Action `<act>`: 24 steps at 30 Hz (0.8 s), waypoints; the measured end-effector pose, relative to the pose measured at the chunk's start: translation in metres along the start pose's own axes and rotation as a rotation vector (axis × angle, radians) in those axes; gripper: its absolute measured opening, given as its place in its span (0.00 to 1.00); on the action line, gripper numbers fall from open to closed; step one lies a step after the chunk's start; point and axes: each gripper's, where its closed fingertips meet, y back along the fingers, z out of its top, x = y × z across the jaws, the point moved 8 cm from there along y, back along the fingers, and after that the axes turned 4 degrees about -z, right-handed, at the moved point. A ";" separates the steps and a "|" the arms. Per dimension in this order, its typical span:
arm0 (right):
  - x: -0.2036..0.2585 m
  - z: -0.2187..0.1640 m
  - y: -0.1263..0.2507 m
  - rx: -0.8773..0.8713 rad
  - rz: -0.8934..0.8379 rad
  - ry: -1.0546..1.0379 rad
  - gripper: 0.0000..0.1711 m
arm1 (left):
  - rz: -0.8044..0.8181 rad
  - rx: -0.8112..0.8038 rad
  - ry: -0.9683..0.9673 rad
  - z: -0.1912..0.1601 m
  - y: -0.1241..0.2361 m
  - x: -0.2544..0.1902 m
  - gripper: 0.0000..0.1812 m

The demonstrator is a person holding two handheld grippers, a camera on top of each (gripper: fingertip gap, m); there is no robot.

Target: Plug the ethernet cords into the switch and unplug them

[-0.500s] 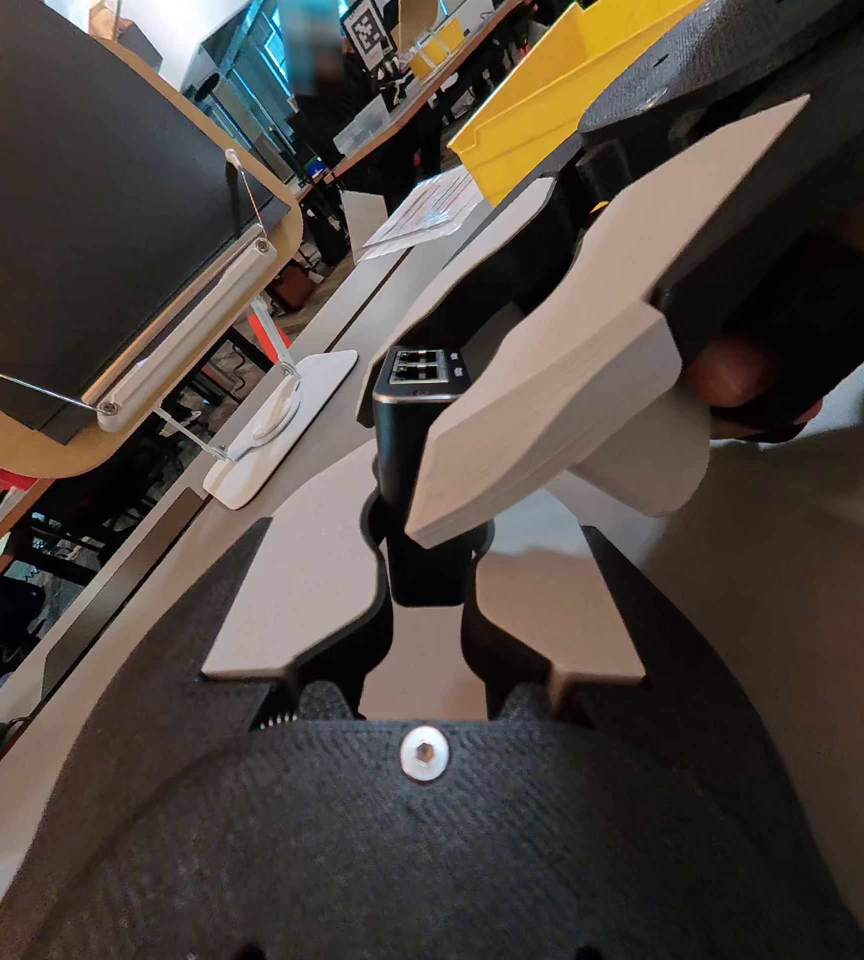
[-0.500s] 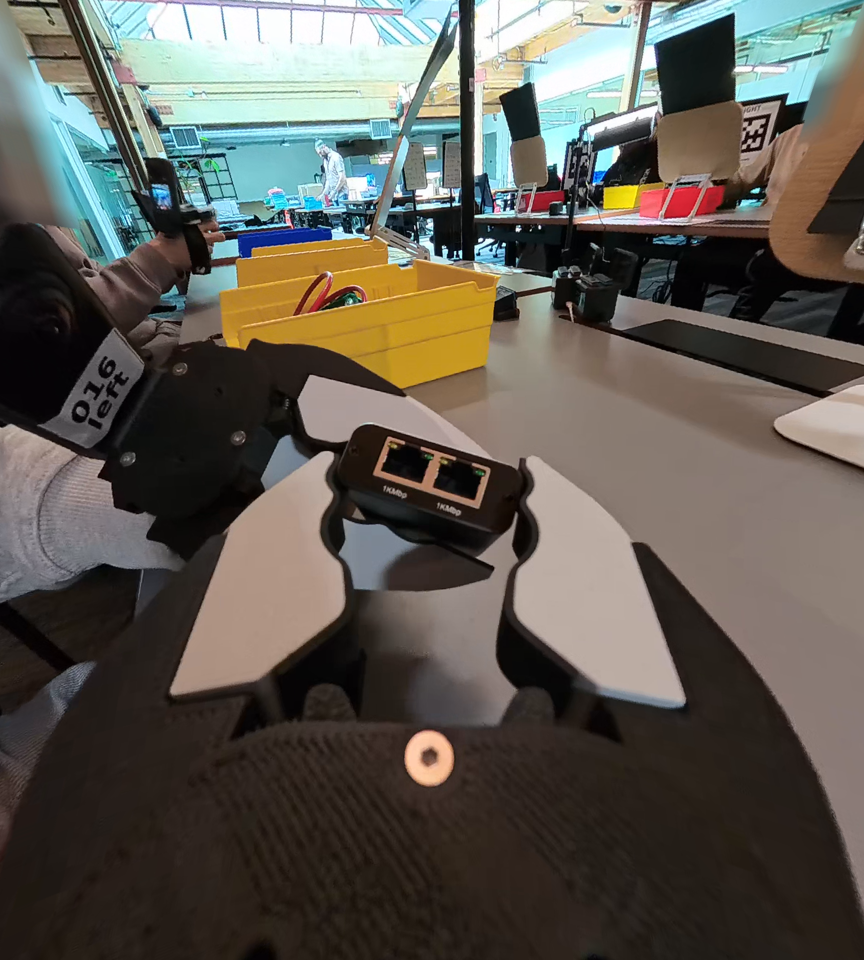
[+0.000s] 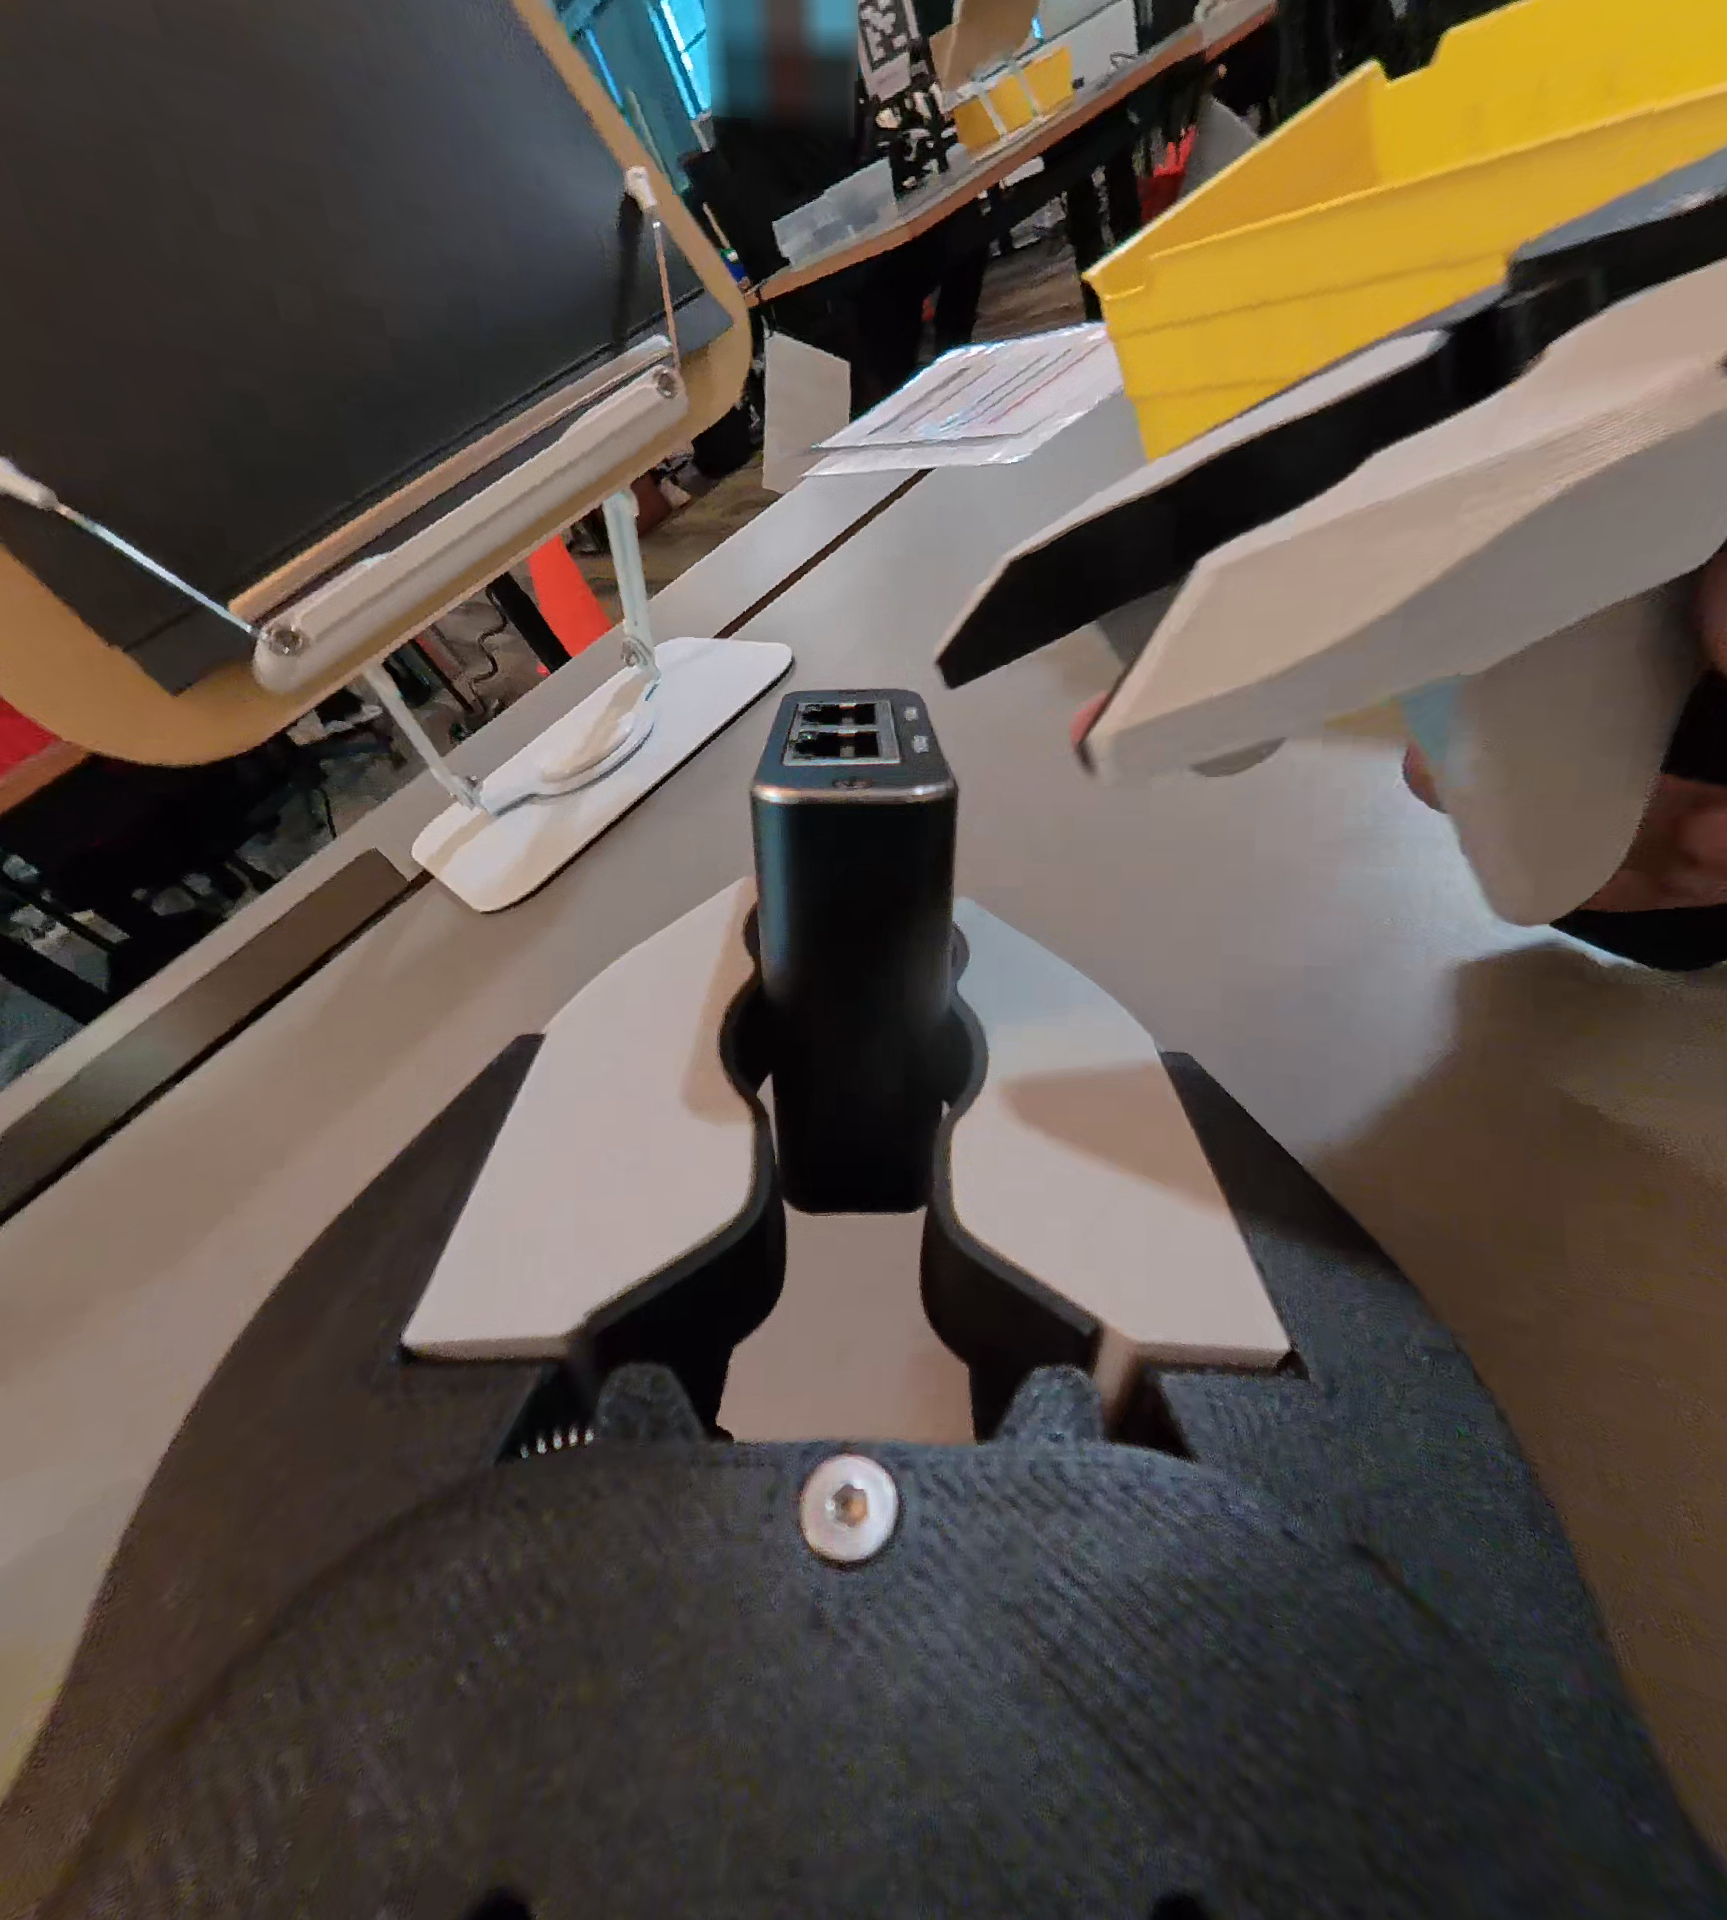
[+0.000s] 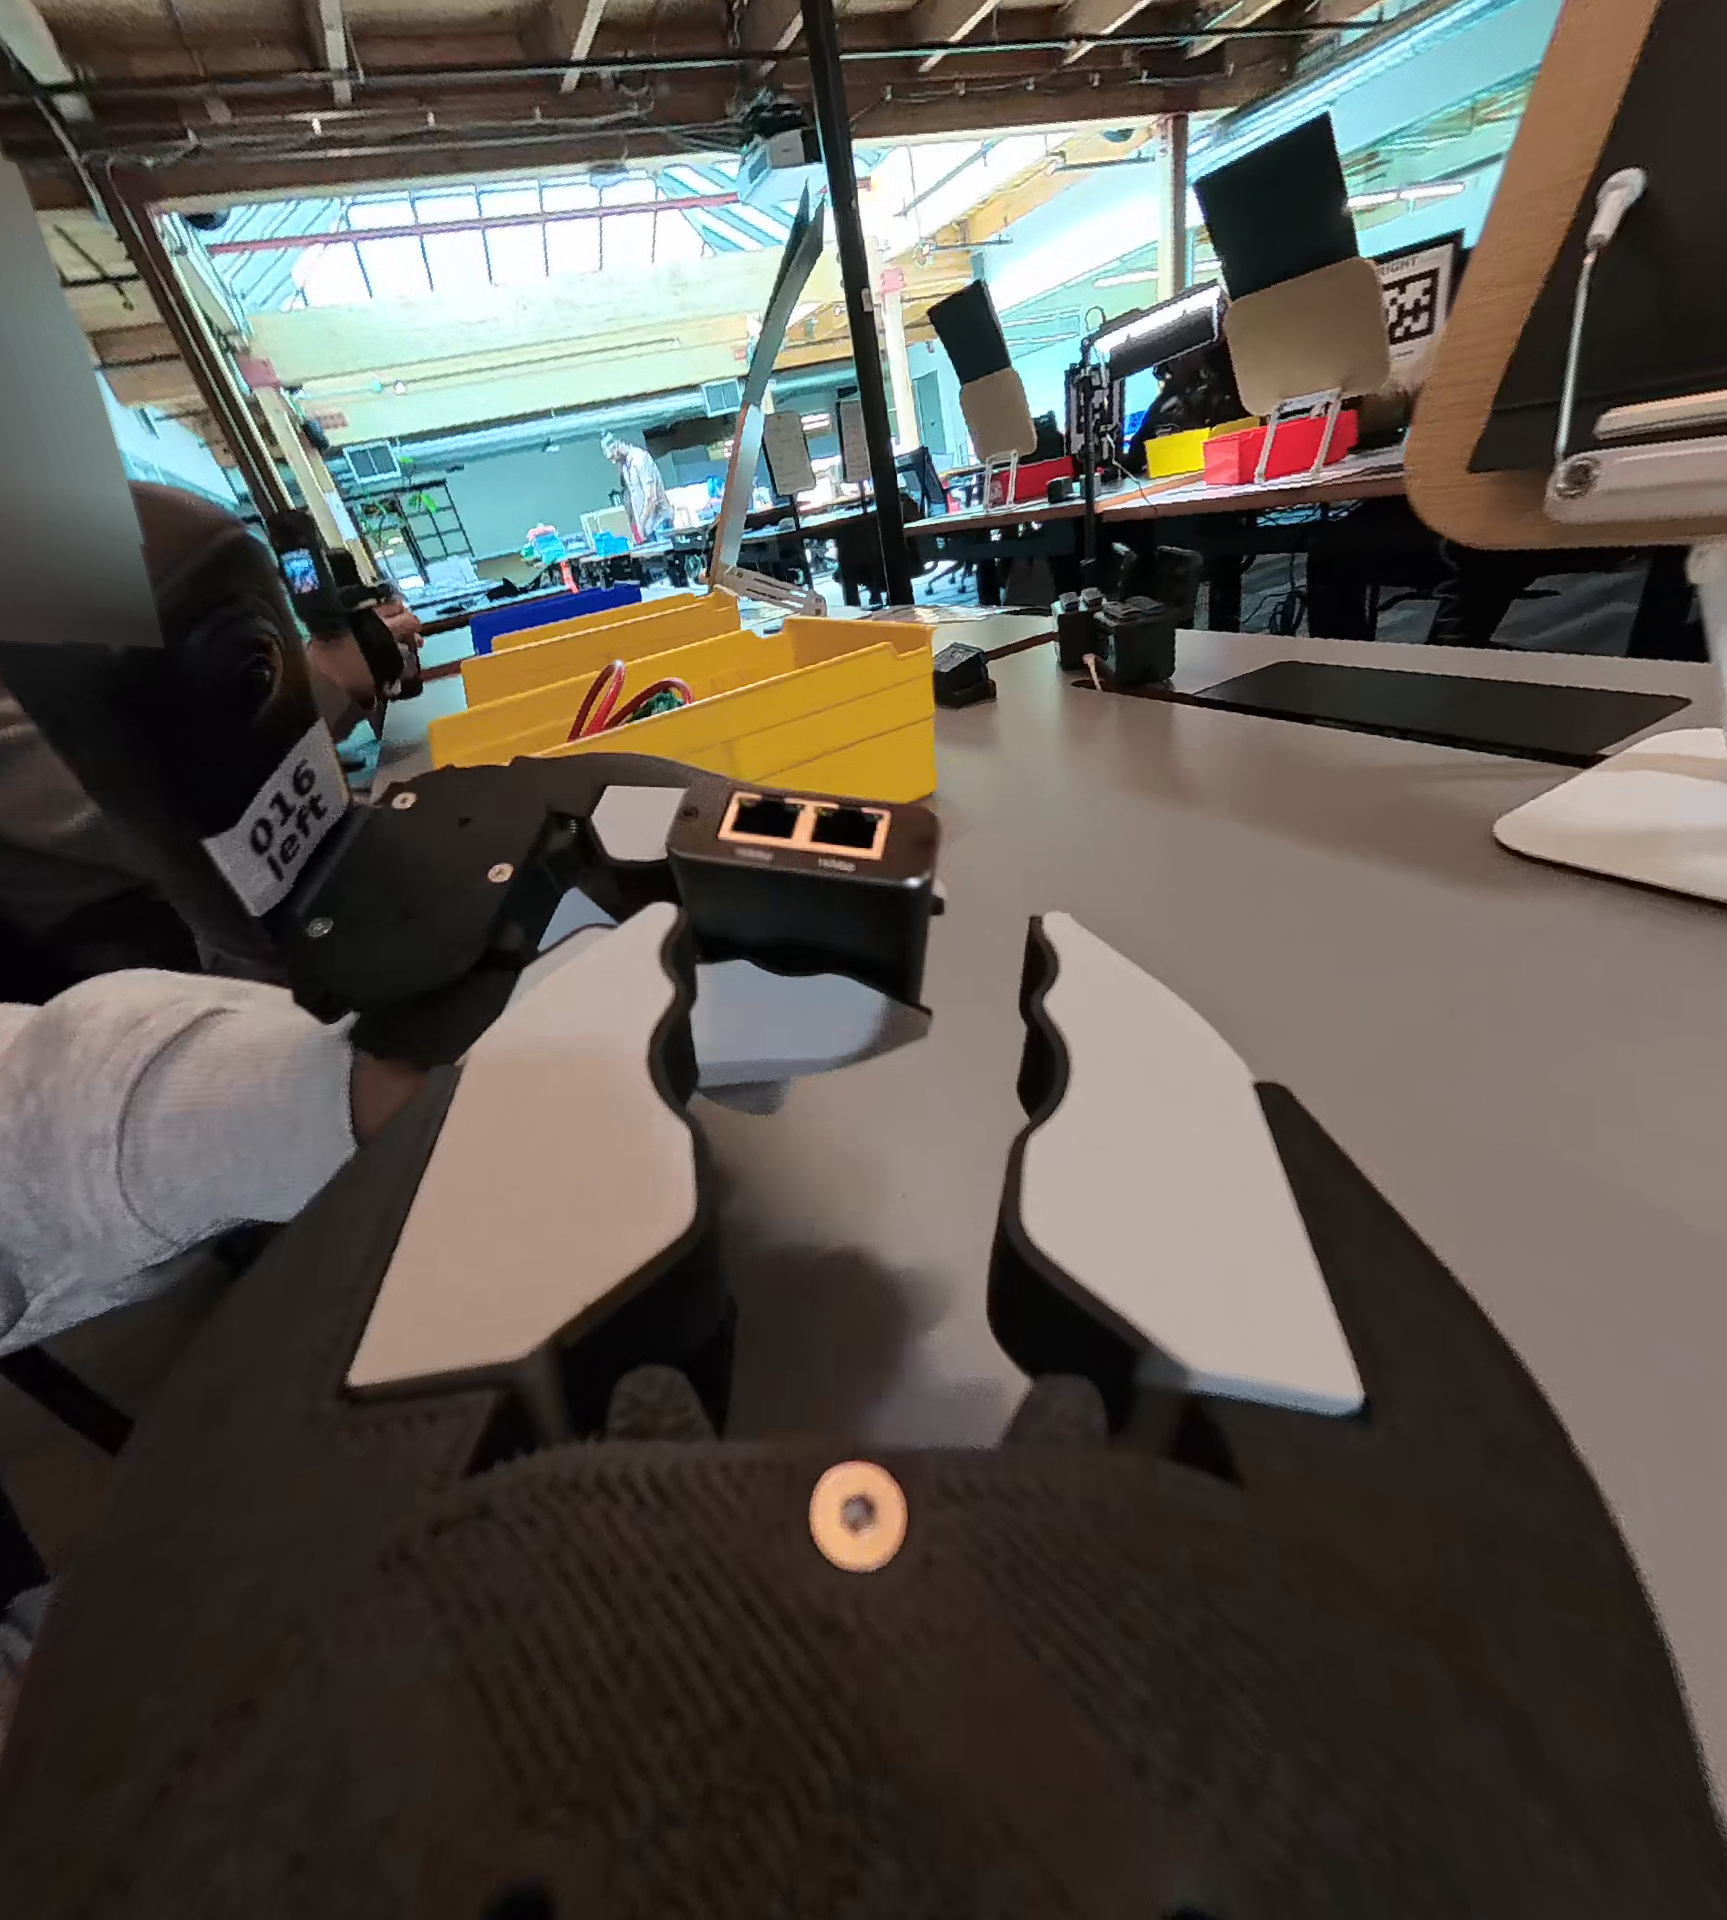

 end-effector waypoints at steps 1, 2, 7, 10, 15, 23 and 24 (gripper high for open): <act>-0.001 0.001 0.000 -0.003 -0.004 -0.008 0.35 | 0.005 -0.006 0.023 -0.001 0.001 0.003 0.15; -0.002 0.001 0.001 -0.004 -0.009 -0.005 0.35 | 0.009 -0.014 0.046 -0.001 0.002 0.006 0.15; 0.001 0.002 -0.001 0.007 -0.035 0.118 0.31 | 0.018 -0.047 0.150 -0.002 0.009 0.014 0.15; 0.003 0.004 -0.004 0.004 -0.054 0.196 0.26 | 0.025 -0.051 0.179 -0.004 0.016 0.017 0.15; 0.002 0.009 -0.014 -0.013 -0.057 0.189 0.21 | 0.085 -0.079 0.201 -0.007 0.038 0.024 0.15; 0.023 0.031 -0.072 -0.009 0.019 0.193 0.21 | 0.207 -0.087 0.278 -0.018 0.084 0.032 0.15; 0.029 0.037 -0.082 -0.010 0.047 0.182 0.21 | 0.222 -0.088 0.292 -0.020 0.090 0.033 0.15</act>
